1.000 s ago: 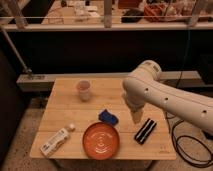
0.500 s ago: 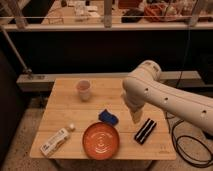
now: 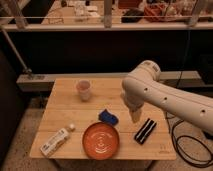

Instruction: Move the arm in a circular motion

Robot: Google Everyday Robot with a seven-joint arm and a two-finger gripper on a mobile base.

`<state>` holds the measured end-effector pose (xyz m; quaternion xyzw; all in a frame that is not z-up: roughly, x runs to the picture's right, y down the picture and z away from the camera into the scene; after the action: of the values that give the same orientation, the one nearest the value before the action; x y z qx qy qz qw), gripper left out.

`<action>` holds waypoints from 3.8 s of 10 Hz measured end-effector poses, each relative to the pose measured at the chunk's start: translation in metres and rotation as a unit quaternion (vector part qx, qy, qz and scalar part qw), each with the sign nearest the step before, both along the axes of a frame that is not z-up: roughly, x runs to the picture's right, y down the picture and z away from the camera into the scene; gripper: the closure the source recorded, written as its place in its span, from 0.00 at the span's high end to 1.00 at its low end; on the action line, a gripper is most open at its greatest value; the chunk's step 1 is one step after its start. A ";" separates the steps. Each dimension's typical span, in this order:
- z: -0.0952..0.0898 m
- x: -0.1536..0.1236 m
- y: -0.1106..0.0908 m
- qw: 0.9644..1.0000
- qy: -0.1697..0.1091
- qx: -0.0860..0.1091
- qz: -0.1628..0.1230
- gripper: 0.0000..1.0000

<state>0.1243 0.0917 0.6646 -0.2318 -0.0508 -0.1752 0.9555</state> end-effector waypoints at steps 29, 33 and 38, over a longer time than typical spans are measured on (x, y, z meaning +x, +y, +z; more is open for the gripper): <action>0.127 0.098 -0.106 0.985 0.097 0.010 0.141 0.80; 0.079 0.128 -0.062 0.983 0.095 -0.005 0.159 0.80; 0.016 0.109 0.002 0.987 0.031 -0.027 0.156 0.80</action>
<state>0.2332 0.0941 0.6804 -0.2518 -0.0614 -0.0150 0.9657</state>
